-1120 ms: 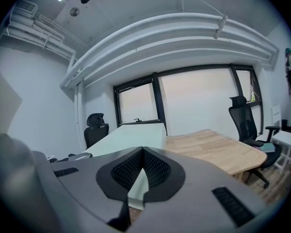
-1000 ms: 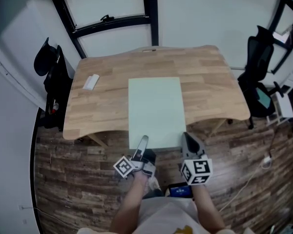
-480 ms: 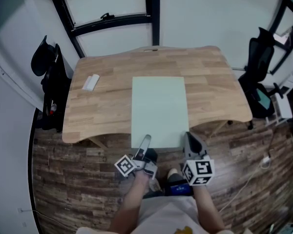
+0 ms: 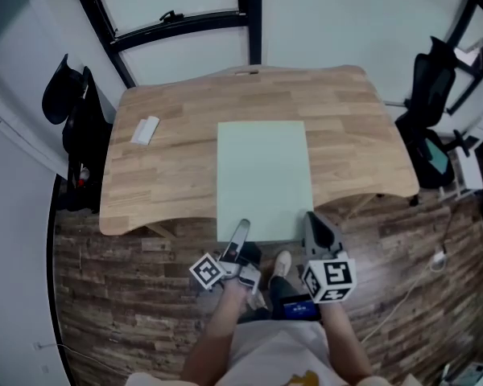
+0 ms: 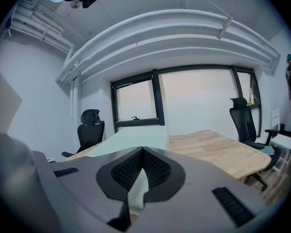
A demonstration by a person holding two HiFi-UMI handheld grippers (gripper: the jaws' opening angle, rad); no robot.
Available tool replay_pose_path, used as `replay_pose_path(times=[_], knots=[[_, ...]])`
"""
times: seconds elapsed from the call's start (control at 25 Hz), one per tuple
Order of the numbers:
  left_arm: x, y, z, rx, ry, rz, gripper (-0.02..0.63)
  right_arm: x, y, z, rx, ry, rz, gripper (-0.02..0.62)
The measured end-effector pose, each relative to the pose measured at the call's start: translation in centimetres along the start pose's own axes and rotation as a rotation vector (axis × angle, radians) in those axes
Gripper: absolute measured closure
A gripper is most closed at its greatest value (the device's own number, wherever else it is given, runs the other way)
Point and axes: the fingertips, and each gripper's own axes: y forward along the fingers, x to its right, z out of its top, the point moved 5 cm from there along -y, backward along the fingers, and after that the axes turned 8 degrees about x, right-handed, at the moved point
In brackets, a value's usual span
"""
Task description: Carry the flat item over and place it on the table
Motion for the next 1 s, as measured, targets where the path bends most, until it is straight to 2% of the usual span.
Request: replay_pose_path(times=[1.0], knots=[[-2.0,-0.8,-0.6,-0.013,-0.027,0.047,0.319,0.3,0.1,-2.4,-0.066,0.002,0.0,0.597]])
